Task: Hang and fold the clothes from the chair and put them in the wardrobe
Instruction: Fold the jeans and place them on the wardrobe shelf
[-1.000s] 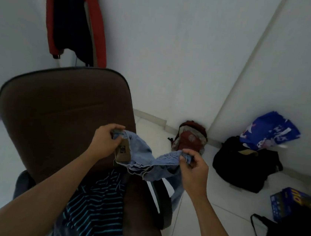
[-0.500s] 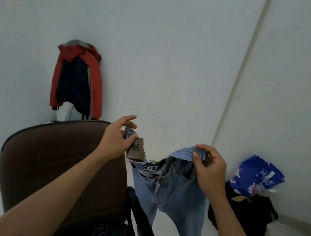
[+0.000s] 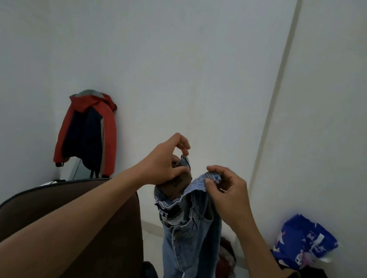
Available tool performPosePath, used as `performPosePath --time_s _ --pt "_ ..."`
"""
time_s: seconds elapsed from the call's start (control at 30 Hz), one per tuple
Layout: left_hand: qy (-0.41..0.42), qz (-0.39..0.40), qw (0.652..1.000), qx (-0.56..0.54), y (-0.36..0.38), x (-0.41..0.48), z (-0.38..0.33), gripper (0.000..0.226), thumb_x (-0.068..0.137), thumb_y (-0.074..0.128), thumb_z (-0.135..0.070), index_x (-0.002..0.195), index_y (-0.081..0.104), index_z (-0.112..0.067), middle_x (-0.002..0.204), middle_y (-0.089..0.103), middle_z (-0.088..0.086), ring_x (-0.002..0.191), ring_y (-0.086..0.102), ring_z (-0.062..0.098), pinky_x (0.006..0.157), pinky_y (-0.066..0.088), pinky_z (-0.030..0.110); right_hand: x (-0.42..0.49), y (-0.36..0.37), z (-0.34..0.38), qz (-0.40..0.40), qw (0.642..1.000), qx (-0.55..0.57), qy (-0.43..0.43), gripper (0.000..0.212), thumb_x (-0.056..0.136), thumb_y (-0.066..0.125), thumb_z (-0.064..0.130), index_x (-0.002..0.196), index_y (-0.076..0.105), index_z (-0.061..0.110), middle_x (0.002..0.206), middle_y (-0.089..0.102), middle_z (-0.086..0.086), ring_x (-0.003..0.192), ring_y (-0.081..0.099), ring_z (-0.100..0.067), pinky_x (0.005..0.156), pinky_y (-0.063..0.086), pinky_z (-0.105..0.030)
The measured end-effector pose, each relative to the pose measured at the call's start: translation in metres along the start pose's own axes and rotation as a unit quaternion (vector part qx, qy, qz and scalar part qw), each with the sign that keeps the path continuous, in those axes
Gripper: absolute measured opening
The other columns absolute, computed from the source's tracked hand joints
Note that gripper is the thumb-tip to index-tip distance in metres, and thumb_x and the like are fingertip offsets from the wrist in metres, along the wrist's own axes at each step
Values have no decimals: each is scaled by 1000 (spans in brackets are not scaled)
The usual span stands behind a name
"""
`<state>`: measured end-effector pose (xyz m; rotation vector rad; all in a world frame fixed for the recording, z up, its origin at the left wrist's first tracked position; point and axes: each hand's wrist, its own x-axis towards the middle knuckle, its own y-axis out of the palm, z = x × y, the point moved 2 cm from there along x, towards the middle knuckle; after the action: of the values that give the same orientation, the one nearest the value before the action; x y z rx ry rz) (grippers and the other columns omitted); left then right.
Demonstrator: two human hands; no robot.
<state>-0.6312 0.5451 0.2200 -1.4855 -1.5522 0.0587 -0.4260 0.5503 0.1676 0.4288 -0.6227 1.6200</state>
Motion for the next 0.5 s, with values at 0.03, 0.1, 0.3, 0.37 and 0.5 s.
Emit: performPosePath --time_s 0.03,0.1,0.3,0.37,0.5 --pt "3 3 1000 -7 1 1 -2 45 81 79 -9 106 46 -27 107 54 -9 67 70 25 67 59 45 1 2 2 5 1000 6 8 25 90 70 6 111 71 19 99 73 3 88 71 -9 80 60 -28" --pt "9 11 1000 -21 3 4 -8 42 82 78 -7 103 46 -24 108 55 -8 70 72 25 67 58 51 2 5 5 14 1000 13 23 26 90 71 8 114 70 19 98 74 3 87 72 -9 80 61 -31" --pt "-1 5 997 -71 3 6 -14 39 82 78 -7 103 48 -18 109 55 -4 73 74 22 74 60 51 3 -3 5 133 987 68 51 69 78 82 21 140 53 23 114 72 1 107 69 -17 90 58 -34" --pt "-7 5 996 -92 1 6 -15 38 82 78 -5 102 48 -16 109 56 -5 71 73 25 74 60 50 4 -3 7 152 984 76 43 77 73 87 17 141 52 25 112 72 2 105 69 -18 89 57 -32" --pt "-22 32 987 -156 3 6 -23 31 87 72 -6 106 49 -15 116 60 5 82 73 35 80 57 59 7 2 17 61 996 61 3 51 75 86 10 118 63 27 99 74 11 92 71 -10 78 57 -24"
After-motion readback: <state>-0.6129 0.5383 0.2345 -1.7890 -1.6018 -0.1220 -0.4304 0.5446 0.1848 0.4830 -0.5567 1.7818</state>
